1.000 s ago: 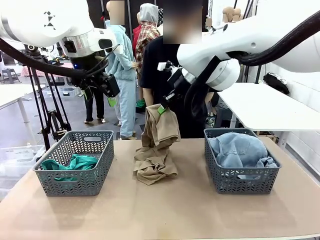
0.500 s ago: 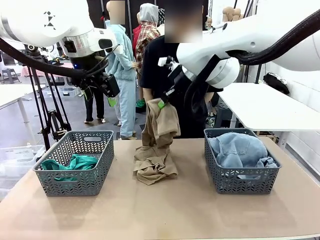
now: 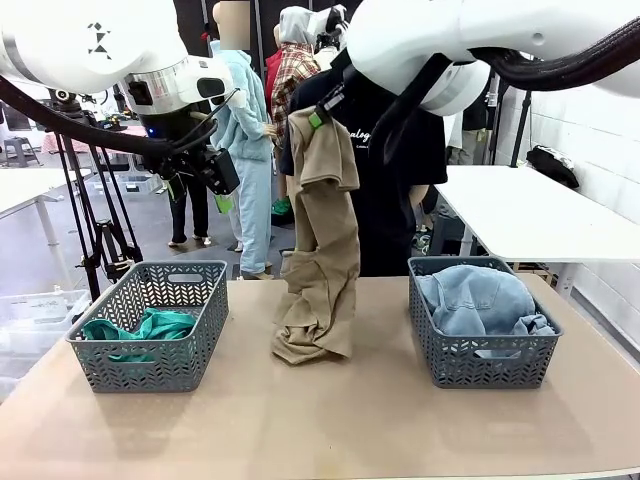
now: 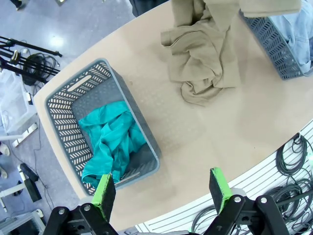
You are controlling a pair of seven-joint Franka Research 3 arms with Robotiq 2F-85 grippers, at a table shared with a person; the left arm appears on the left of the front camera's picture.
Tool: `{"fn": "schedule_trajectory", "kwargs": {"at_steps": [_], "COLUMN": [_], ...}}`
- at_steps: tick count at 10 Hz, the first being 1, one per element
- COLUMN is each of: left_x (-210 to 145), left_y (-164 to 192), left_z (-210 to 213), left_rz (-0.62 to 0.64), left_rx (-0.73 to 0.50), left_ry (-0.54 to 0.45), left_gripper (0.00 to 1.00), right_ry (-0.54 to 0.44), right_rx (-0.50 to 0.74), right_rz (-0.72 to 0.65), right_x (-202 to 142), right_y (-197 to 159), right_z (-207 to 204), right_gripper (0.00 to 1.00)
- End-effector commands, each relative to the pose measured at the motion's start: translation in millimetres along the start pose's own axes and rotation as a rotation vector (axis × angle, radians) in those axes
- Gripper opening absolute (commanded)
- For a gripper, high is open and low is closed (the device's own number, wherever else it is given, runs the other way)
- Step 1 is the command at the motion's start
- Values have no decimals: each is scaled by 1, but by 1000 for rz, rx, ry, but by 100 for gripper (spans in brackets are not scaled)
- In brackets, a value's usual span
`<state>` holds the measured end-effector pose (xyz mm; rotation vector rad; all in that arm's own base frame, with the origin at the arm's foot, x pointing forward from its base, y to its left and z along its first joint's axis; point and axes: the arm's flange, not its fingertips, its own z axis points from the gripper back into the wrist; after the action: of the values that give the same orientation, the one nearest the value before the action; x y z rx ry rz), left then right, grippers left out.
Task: Sort the tops and bottoms.
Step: Lift clothes from the center of the table with your right hand.
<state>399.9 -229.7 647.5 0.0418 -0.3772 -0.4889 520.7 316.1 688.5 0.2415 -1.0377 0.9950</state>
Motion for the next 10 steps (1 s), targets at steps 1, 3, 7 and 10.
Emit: {"fn": "schedule_trajectory", "kwargs": {"at_steps": [1, 3, 7, 10], "left_x": [-2, -2, -2, -2], "left_y": [2, 2, 2, 2], "left_z": [2, 2, 2, 2], "left_rz": [-3, -3, -3, -3], "left_rx": [12, 12, 12, 12], "left_ry": [6, 6, 6, 6], "left_gripper": [100, 100, 100, 100], "right_ry": [-52, -119, -110, -121], "right_rx": [-65, -134, -192, -174], "right_rz": [29, 71, -12, 10], "right_x": [17, 35, 33, 30], "right_y": [6, 13, 3, -4], "right_z": [5, 30, 59, 59], "right_gripper": [0, 0, 0, 0]}}
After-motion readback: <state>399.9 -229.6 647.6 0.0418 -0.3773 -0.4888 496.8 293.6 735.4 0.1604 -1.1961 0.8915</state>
